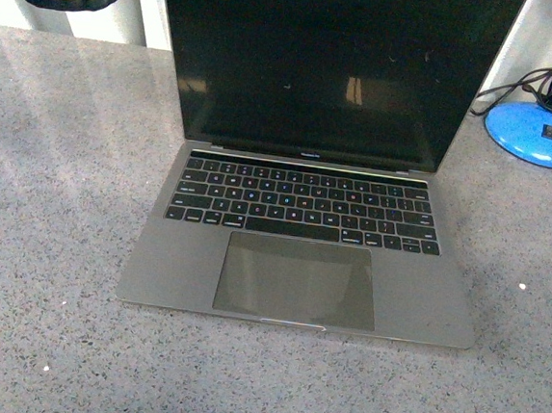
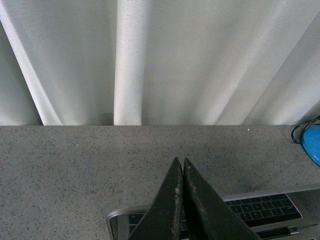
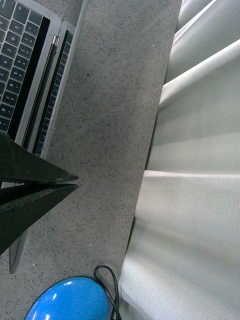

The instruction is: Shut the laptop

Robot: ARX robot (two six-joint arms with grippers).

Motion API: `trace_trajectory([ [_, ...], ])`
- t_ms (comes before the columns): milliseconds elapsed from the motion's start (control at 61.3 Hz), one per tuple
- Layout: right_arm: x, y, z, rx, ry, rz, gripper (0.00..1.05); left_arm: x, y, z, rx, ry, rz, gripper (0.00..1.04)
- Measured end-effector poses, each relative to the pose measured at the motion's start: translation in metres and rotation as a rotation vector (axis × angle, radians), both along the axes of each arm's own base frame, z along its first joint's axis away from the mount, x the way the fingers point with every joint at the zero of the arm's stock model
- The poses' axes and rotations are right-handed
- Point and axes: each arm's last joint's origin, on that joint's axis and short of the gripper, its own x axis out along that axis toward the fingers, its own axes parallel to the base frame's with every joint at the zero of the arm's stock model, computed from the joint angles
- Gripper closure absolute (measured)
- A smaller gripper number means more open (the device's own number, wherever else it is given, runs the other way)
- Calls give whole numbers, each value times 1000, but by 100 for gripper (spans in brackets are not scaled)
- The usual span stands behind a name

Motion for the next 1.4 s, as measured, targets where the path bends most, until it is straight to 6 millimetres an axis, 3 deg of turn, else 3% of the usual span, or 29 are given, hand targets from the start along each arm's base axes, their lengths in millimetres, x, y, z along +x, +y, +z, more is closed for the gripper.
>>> trace_trajectory([
  [424, -9, -12, -1, 20, 9, -24, 104, 4, -1, 3, 44, 25, -22, 101],
  [913, -29, 4, -3, 56, 56, -48, 104, -7, 5, 10, 52, 162, -43, 101],
  [1403, -50, 8, -22, 41, 123, -73, 104, -17, 14, -9, 50, 257, -33, 101],
])
